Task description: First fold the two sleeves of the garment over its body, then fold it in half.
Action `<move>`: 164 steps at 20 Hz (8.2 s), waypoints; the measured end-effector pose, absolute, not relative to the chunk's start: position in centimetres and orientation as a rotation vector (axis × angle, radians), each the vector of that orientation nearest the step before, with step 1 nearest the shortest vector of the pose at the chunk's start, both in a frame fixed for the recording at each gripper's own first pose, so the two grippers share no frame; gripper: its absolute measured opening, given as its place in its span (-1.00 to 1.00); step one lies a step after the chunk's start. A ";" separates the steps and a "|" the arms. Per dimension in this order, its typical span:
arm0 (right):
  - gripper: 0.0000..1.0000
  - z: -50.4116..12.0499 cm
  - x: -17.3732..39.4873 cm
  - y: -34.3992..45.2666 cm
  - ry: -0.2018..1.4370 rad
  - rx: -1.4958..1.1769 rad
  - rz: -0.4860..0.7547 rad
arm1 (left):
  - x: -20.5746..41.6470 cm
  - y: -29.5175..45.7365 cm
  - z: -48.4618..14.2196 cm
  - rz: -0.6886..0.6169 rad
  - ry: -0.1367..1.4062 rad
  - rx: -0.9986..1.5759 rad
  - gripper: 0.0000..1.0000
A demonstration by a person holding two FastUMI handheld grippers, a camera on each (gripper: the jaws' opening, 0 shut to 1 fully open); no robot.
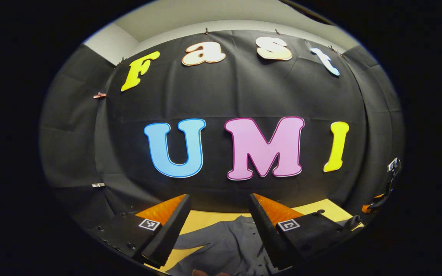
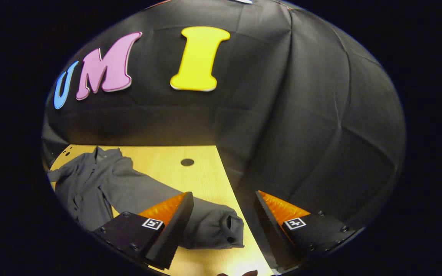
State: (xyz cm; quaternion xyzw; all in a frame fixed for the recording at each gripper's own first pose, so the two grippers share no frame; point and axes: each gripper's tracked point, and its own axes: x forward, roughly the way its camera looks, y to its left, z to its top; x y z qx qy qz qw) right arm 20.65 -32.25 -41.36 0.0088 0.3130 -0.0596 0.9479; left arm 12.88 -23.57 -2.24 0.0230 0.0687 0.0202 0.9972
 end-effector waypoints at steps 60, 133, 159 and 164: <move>-0.84 -21.0 23.8 10.3 0.352 0.079 0.029 | 12.7 12.6 -15.3 0.058 0.218 -0.004 0.94; 0.81 -31.8 8.9 10.7 0.704 0.373 0.166 | 16.6 9.6 -36.0 -0.216 0.695 -0.026 -0.87; 0.82 -34.4 10.1 -7.1 0.639 0.443 0.046 | 18.7 -26.6 -20.4 -0.552 0.615 -0.235 -0.87; 0.82 -35.7 10.0 -9.0 0.673 0.464 0.046 | 17.6 -34.2 -22.2 -0.639 0.647 -0.227 -0.87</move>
